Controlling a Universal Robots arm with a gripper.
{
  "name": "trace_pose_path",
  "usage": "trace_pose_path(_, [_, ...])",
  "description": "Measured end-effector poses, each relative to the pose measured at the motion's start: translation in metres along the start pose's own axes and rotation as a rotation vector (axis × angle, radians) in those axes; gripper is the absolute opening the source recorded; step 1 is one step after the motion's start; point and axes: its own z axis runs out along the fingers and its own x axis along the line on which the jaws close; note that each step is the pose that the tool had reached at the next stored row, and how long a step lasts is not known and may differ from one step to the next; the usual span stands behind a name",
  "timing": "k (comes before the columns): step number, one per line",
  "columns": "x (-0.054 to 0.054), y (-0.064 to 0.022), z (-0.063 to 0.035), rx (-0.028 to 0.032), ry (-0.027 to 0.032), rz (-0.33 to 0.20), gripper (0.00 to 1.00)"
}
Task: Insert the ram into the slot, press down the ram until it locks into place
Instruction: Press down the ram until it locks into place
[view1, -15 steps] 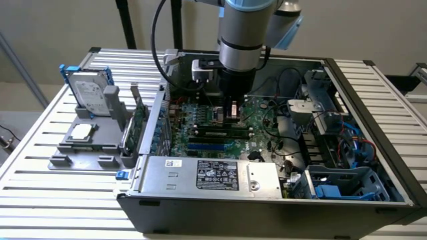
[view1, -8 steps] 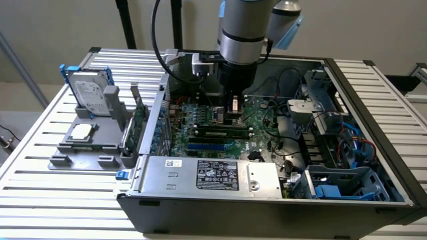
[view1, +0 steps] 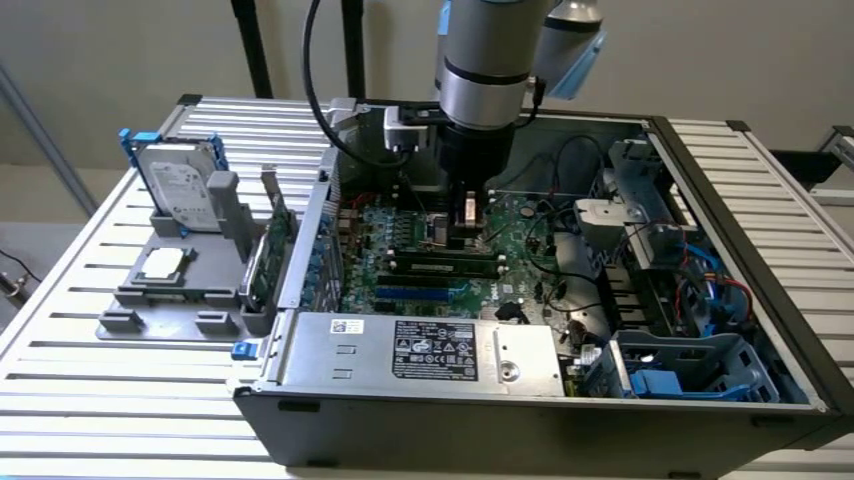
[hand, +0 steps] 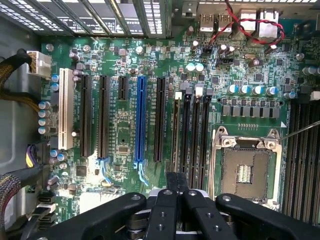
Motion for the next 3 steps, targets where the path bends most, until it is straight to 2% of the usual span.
trace_pose_path(3, [0.0000,0.0000,0.0000,0.0000,0.0007,0.000,0.11])
